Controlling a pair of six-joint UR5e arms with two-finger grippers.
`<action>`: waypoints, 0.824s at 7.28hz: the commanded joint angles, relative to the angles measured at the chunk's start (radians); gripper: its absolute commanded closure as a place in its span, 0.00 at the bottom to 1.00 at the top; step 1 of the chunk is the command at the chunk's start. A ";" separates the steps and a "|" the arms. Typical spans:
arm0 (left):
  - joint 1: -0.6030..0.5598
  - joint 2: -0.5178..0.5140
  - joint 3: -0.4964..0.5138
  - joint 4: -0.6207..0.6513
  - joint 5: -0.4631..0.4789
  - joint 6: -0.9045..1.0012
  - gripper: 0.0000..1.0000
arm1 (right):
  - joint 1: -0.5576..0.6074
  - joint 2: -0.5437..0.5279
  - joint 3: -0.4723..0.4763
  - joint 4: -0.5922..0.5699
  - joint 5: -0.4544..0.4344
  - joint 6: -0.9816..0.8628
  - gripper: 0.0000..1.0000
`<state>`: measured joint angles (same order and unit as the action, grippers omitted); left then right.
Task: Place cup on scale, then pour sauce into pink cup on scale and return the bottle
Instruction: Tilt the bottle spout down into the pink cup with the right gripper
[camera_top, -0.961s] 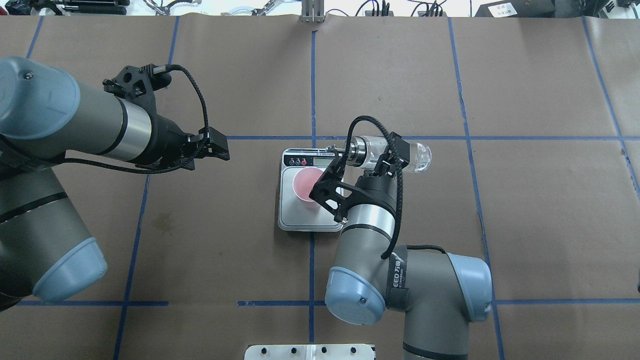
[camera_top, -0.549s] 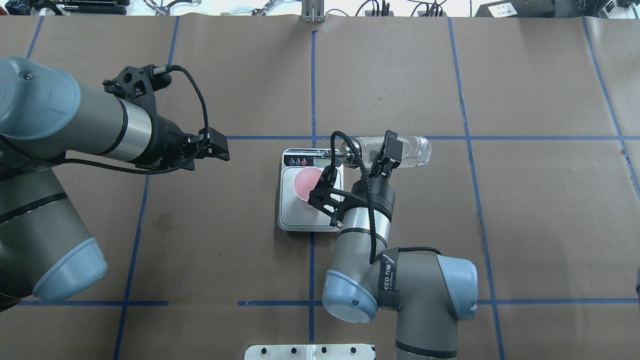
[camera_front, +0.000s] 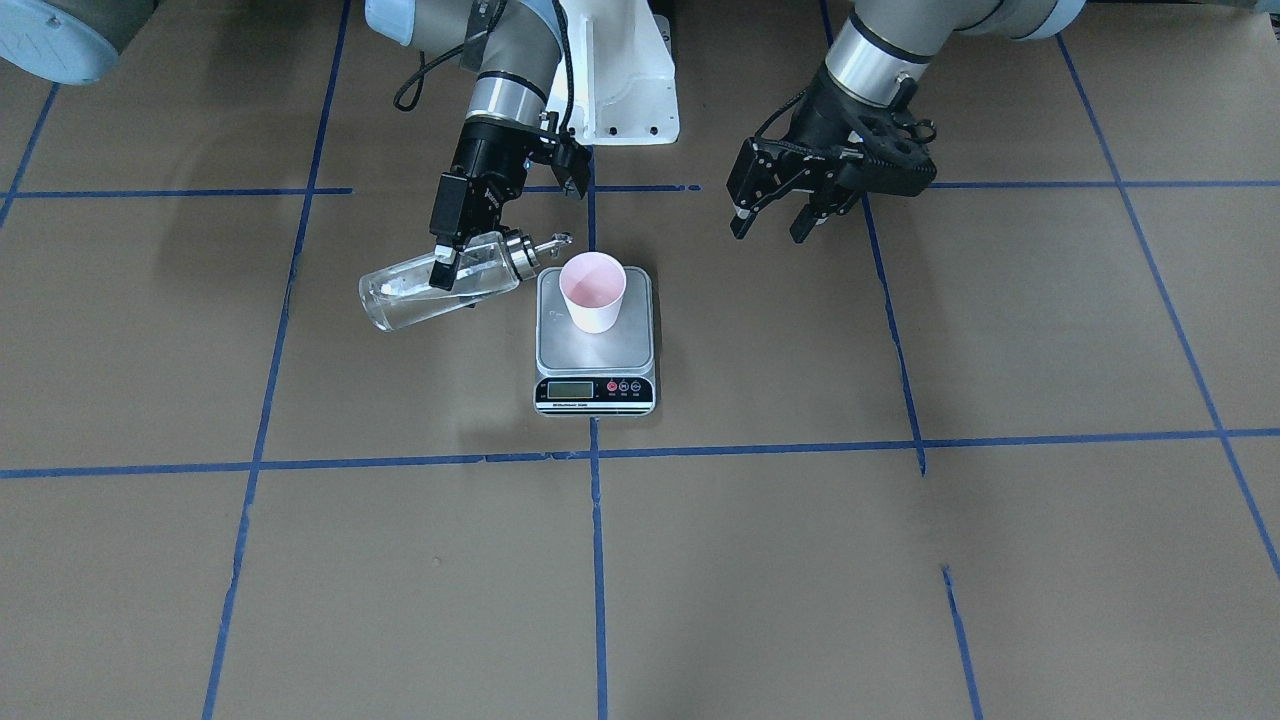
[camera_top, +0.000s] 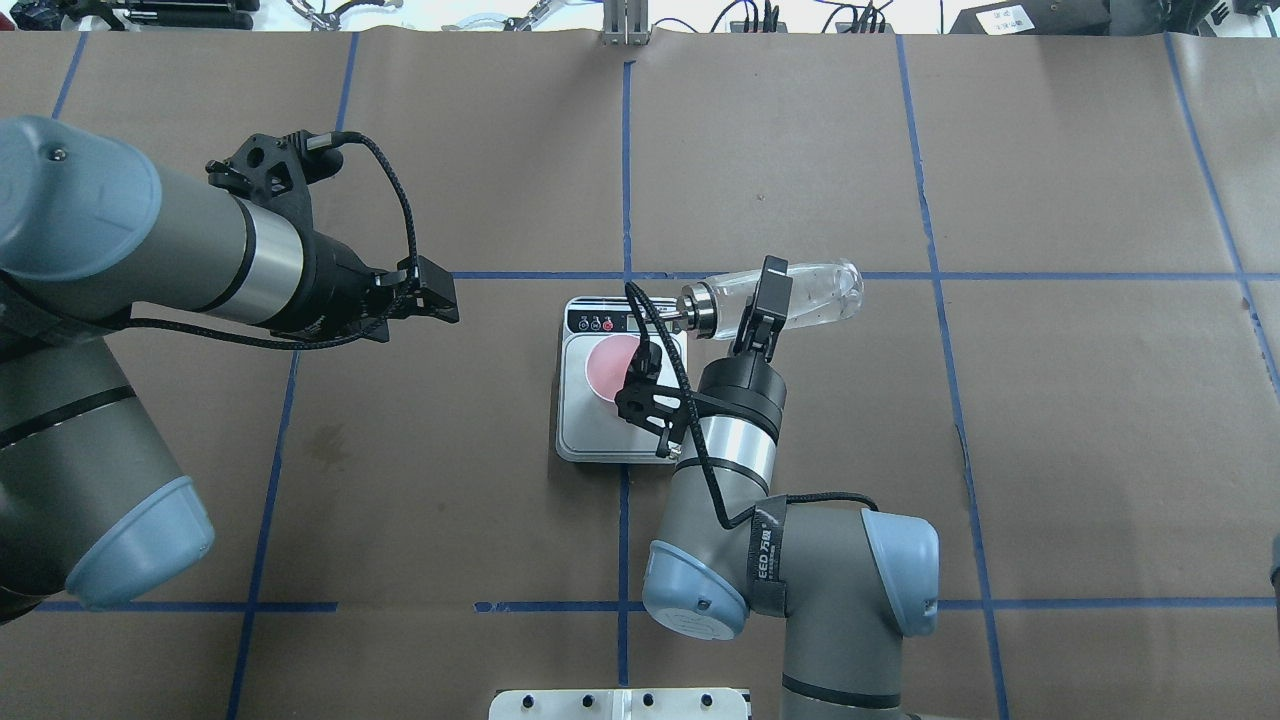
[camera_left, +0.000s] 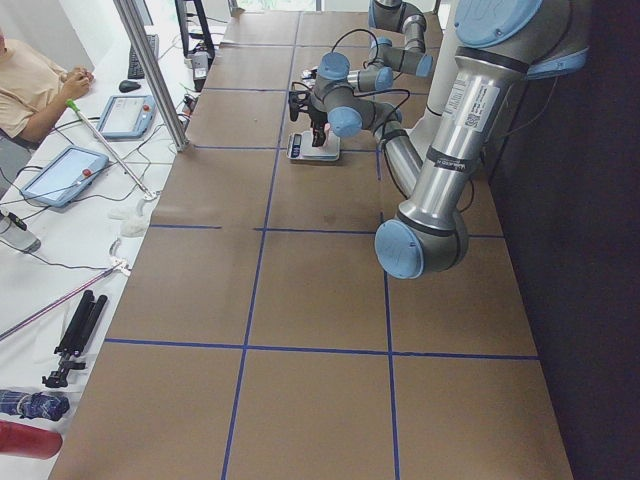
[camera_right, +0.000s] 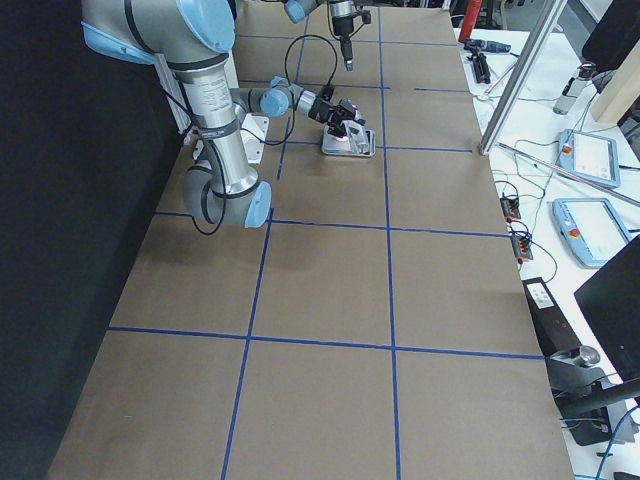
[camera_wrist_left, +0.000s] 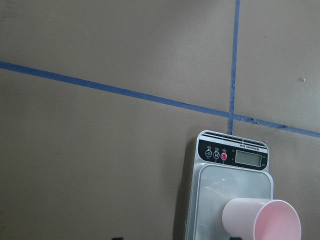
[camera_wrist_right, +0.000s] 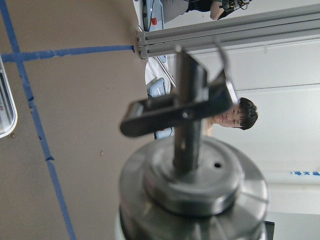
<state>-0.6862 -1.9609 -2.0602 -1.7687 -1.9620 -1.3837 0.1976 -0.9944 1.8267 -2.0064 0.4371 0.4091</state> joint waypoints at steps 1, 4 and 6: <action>0.001 0.001 0.002 0.000 0.000 0.000 0.23 | 0.000 0.003 -0.029 0.000 -0.021 -0.058 1.00; 0.002 0.001 0.005 0.000 0.000 0.000 0.23 | 0.000 0.023 -0.073 0.000 -0.043 -0.085 1.00; 0.002 -0.001 0.008 0.000 0.000 0.000 0.23 | 0.000 0.025 -0.098 0.000 -0.066 -0.110 1.00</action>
<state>-0.6842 -1.9614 -2.0536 -1.7687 -1.9620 -1.3837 0.1979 -0.9717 1.7439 -2.0064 0.3890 0.3176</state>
